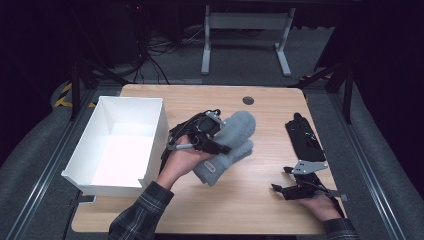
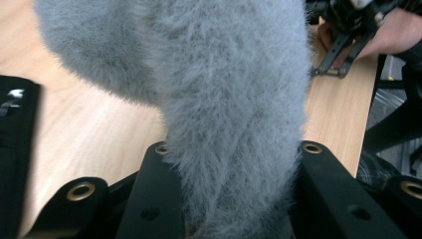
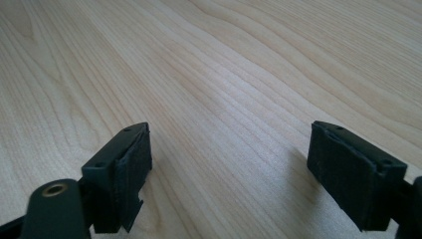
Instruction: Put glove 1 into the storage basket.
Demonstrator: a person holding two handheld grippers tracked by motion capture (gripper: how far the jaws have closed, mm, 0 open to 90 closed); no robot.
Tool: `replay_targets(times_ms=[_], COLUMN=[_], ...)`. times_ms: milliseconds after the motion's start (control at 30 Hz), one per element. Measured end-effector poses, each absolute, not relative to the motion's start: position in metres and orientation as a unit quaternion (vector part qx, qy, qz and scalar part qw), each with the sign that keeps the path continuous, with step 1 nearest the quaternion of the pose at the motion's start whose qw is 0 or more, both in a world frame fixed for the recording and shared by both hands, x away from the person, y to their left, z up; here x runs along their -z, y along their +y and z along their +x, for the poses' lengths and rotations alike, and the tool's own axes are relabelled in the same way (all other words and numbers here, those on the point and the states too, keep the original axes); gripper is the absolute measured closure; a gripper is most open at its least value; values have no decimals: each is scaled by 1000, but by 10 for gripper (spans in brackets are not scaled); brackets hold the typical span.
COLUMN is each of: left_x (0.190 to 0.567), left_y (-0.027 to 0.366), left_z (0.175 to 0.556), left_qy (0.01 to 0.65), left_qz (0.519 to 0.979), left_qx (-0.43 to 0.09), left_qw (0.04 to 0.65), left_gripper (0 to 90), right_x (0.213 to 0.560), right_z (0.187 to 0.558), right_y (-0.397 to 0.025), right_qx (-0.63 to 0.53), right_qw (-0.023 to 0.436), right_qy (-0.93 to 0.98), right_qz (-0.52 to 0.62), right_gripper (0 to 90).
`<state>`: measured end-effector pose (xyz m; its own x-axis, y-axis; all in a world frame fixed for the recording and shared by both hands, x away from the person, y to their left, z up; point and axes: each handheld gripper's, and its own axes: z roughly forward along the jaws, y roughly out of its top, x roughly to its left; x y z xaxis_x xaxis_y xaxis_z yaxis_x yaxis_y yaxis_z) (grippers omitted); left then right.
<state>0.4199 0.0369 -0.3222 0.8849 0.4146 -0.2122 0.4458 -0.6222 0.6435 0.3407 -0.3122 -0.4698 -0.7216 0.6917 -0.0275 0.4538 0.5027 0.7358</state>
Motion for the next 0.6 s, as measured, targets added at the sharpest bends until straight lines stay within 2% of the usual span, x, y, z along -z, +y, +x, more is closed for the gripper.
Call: replay_targets(times_ms=[300,600], left_x=[292,266], left_y=[62,104], left_z=[421,424], left_qy=[255,280], left_qz=[894,881], left_qx=[-4,-24], left_qw=[367,379], left_gripper=[702,702], right_x=[470,470], right_z=[341,341], right_y=[-312,-312], right_qx=[-368,-368], right_qw=[162,162], right_qy=[851,851], right_qz=[337,338], right_gripper=[178,176])
